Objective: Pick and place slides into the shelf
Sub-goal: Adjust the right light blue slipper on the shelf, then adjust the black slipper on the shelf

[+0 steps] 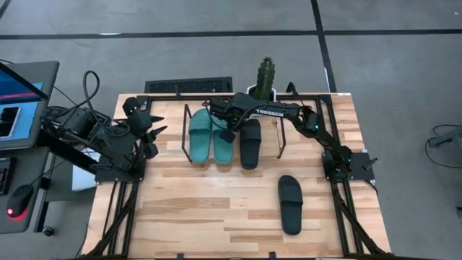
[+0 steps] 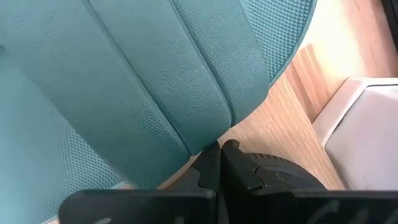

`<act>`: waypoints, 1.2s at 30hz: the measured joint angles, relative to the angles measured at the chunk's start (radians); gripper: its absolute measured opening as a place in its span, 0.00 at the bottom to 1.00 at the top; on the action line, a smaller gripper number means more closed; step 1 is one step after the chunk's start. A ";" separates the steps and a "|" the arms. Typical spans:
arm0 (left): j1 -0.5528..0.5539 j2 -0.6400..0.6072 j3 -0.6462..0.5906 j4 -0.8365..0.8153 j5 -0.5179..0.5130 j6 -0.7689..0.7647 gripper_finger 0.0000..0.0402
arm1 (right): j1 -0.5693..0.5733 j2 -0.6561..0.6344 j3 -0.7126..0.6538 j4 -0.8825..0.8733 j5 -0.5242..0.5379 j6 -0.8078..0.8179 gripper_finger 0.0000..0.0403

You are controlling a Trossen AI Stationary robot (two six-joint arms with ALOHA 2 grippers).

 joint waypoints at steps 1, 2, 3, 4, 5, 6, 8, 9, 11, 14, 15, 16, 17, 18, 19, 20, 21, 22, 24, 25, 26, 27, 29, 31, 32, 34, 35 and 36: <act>0.000 0.000 0.000 0.000 0.000 0.000 0.31 | 0.001 -0.001 0.001 0.002 0.000 0.001 0.00; 0.000 0.000 0.000 0.000 0.000 0.000 0.31 | 0.001 -0.001 0.001 0.001 0.000 0.007 0.00; 0.000 0.000 0.000 0.000 0.000 0.000 0.31 | 0.001 -0.001 0.001 -0.001 0.000 0.016 0.00; 0.000 0.000 0.000 0.000 0.000 0.000 0.31 | 0.001 -0.001 0.001 -0.004 0.001 0.023 0.00; 0.000 0.000 0.000 0.000 0.000 0.000 0.31 | 0.000 -0.001 0.001 -0.009 0.004 0.023 0.00; 0.000 0.000 0.000 0.000 0.000 0.000 0.31 | 0.000 -0.001 0.002 -0.017 0.007 0.023 0.00; 0.000 0.000 0.000 0.000 0.000 0.000 0.31 | 0.000 -0.002 0.002 -0.035 0.010 0.023 0.00; 0.000 0.000 0.000 0.000 0.000 0.000 0.31 | 0.001 -0.002 0.002 -0.042 0.017 0.023 0.00; 0.000 0.000 0.000 0.000 0.000 0.000 0.31 | 0.001 -0.005 0.002 -0.065 0.050 0.024 0.00; 0.000 0.000 0.000 -0.001 0.000 0.000 0.31 | 0.000 -0.026 0.002 -0.090 0.091 0.026 0.00; 0.000 0.000 0.000 -0.001 0.000 0.000 0.31 | -0.001 -0.036 0.002 -0.099 0.093 0.029 0.00; 0.000 0.000 0.000 -0.001 0.000 0.000 0.31 | -0.001 -0.045 0.002 -0.112 0.101 0.035 0.00; 0.000 0.000 0.000 -0.001 0.000 0.000 0.31 | -0.001 -0.057 0.002 -0.114 0.113 0.042 0.00; 0.000 0.000 0.000 -0.001 0.000 0.000 0.31 | -0.001 -0.071 0.002 -0.119 0.121 0.048 0.00; 0.000 0.000 0.000 -0.001 0.000 0.000 0.31 | -0.001 -0.087 0.002 -0.133 0.130 0.051 0.00; 0.000 0.000 0.000 -0.001 0.000 0.000 0.31 | 0.000 -0.104 0.002 -0.146 0.137 0.059 0.00; 0.000 0.000 0.000 -0.001 0.000 0.000 0.31 | 0.000 -0.122 0.003 -0.160 0.140 0.071 0.00; 0.000 0.000 0.000 -0.001 0.000 0.000 0.31 | 0.000 -0.137 0.003 -0.184 0.140 0.082 0.00; 0.000 0.000 0.000 -0.001 0.000 0.000 0.31 | 0.002 -0.160 0.003 -0.242 0.147 0.101 0.00; 0.000 0.000 0.000 -0.002 0.004 0.000 0.31 | 0.004 -0.170 0.003 -0.263 0.152 0.111 0.00; 0.000 0.000 0.000 -0.003 0.007 0.000 0.31 | 0.006 -0.178 0.002 -0.270 0.156 0.121 0.00; 0.000 0.000 0.000 -0.005 0.009 0.000 0.31 | 0.009 -0.187 -0.004 -0.263 0.155 0.127 0.00; 0.000 0.000 0.000 -0.008 0.015 -0.001 0.31 | 0.016 -0.198 -0.007 -0.267 0.133 0.129 0.00; 0.000 0.000 0.000 -0.009 0.016 -0.003 0.31 | 0.026 -0.200 -0.007 -0.265 0.130 0.136 0.00; 0.000 0.000 0.000 -0.010 0.016 -0.005 0.31 | 0.028 -0.200 -0.007 -0.265 0.128 0.145 0.00; 0.000 0.000 0.000 -0.013 0.016 -0.007 0.31 | 0.031 -0.198 -0.007 -0.265 0.121 0.158 0.00; 0.000 0.000 0.000 -0.016 0.016 -0.008 0.31 | 0.033 -0.198 -0.007 -0.264 0.115 0.173 0.00; 0.000 0.000 0.000 -0.019 0.016 -0.010 0.31 | 0.034 -0.198 -0.012 -0.263 0.110 0.190 0.00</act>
